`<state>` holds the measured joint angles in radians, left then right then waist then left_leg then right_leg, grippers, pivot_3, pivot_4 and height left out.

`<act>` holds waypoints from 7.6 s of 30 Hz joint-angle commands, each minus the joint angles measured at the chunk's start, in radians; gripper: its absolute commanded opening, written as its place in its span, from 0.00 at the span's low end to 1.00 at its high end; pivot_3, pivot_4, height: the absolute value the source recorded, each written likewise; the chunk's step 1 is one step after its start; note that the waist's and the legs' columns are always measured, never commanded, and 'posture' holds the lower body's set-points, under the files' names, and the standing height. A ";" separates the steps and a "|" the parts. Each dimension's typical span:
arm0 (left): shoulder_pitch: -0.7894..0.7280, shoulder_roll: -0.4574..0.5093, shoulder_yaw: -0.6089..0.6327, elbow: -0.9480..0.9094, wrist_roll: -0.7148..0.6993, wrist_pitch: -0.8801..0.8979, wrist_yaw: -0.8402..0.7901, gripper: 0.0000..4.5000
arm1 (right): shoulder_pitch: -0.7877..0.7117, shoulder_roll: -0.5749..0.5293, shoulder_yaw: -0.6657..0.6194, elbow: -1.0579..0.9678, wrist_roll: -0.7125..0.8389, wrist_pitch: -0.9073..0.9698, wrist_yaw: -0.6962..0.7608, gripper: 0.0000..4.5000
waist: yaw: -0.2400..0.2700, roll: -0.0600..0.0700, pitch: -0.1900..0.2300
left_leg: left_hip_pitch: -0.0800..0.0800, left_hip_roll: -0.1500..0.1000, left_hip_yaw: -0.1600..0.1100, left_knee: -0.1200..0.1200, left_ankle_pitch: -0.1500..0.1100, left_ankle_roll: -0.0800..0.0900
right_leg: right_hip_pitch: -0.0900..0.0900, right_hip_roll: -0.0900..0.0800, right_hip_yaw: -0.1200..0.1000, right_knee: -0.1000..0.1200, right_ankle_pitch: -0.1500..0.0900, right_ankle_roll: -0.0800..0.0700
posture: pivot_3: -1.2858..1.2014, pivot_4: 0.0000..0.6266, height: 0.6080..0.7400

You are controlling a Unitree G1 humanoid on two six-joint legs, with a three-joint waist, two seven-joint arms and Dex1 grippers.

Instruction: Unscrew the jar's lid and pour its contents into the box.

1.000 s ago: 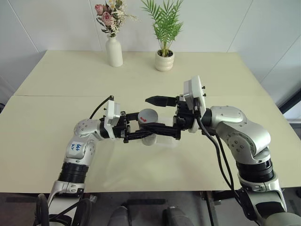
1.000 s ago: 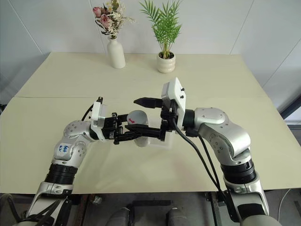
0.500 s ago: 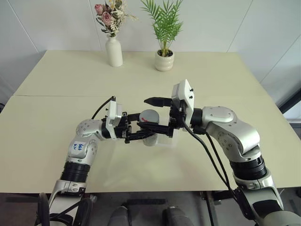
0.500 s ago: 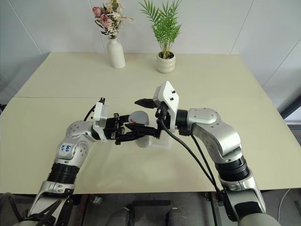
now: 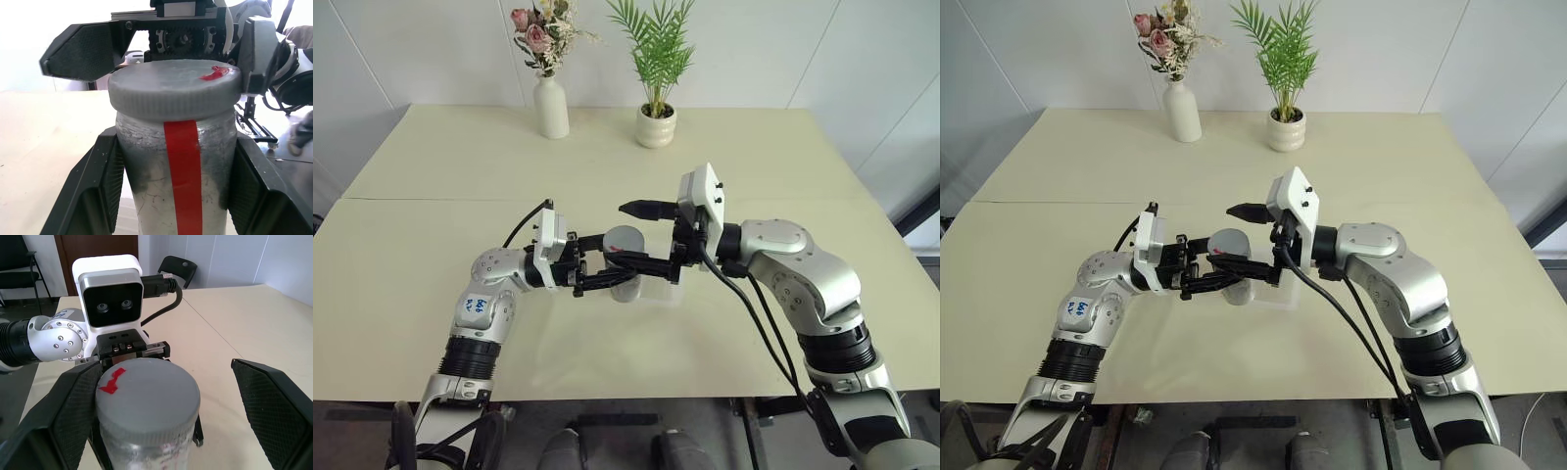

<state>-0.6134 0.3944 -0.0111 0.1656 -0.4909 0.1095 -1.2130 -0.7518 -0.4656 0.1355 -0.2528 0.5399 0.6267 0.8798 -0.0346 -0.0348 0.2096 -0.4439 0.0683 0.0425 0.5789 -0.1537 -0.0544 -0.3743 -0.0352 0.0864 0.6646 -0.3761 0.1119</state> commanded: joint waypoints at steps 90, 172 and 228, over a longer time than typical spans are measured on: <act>-0.029 -0.001 0.000 -0.022 -0.003 0.000 -0.017 0.54 | 0.045 -0.046 -0.087 -0.025 0.031 0.016 -0.042 0.98 | -0.003 0.000 0.000 | 0.000 0.000 0.001 0.004 -0.001 0.001 | 0.000 0.001 0.002 0.003 0.001 0.001 | 0.52 0.24 1.00; -0.027 -0.004 0.009 -0.018 0.004 -0.002 -0.021 0.54 | -0.018 0.021 -0.032 -0.007 0.057 0.045 -0.020 0.98 | -0.006 0.000 0.000 | 0.000 0.001 0.001 0.004 -0.002 0.003 | 0.000 0.001 0.003 0.002 0.001 0.002 | 0.52 0.24 1.00; -0.025 0.005 0.013 -0.026 0.005 0.000 -0.019 0.54 | 0.009 0.023 -0.041 -0.035 0.107 0.076 0.007 0.98 | -0.009 0.000 0.000 | 0.000 0.001 0.001 0.004 -0.002 0.003 | 0.000 0.001 0.003 0.001 0.001 0.002 | 0.52 0.24 1.00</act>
<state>-0.6338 0.3952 -0.0095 0.1740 -0.4726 0.1188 -1.2332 -0.7285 -0.4512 0.1079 -0.2528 0.6212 0.7045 0.8807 -0.0440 -0.0348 0.2096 -0.4441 0.0688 0.0439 0.5829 -0.1552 -0.0518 -0.3741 -0.0340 0.0893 0.6660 -0.3750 0.1137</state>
